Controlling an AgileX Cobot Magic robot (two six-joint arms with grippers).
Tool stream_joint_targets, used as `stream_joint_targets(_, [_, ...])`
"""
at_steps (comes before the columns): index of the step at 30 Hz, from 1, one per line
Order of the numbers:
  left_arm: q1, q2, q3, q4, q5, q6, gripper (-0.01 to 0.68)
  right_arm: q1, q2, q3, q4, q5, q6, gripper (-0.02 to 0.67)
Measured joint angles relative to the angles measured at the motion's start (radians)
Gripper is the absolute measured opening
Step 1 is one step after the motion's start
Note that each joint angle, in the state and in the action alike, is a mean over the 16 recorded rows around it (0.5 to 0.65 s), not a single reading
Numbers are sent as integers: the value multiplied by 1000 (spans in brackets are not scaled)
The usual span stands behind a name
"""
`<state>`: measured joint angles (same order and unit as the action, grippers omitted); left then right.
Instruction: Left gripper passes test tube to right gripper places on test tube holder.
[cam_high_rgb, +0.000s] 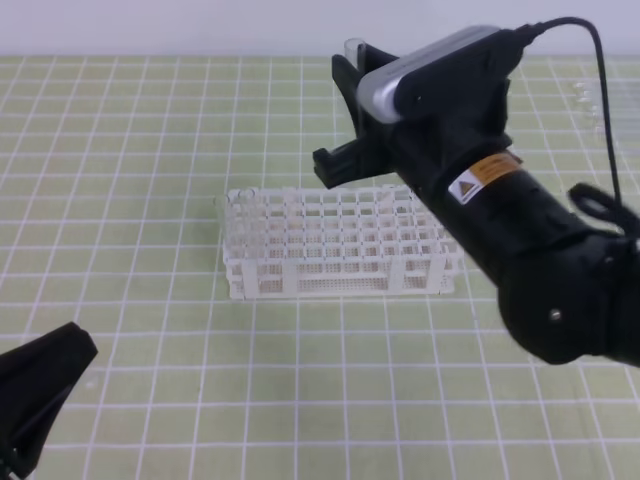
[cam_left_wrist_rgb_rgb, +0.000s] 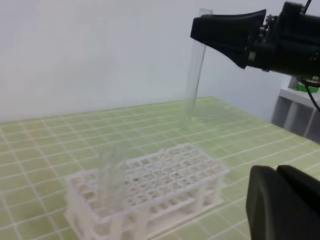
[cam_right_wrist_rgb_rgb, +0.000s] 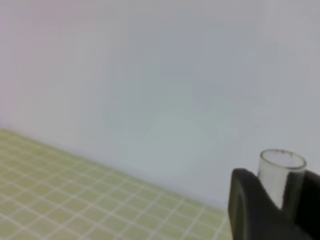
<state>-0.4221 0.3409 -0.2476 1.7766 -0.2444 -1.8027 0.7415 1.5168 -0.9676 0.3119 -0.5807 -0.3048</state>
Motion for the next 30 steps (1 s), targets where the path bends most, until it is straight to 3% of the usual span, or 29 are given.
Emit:
stream_joint_targets(7, [0,-2,30,-7,27,18,-1,27,103,-15,-70,-117,82,104])
stream_joint_targets(23, [0,-1,57,-7,49,20,-1,27,231,-68,-378,-157,321,104])
stream_joint_targets(30, [0,-1,56,-5,52,21,-1,27,281,-77,-418,-180,349,104])
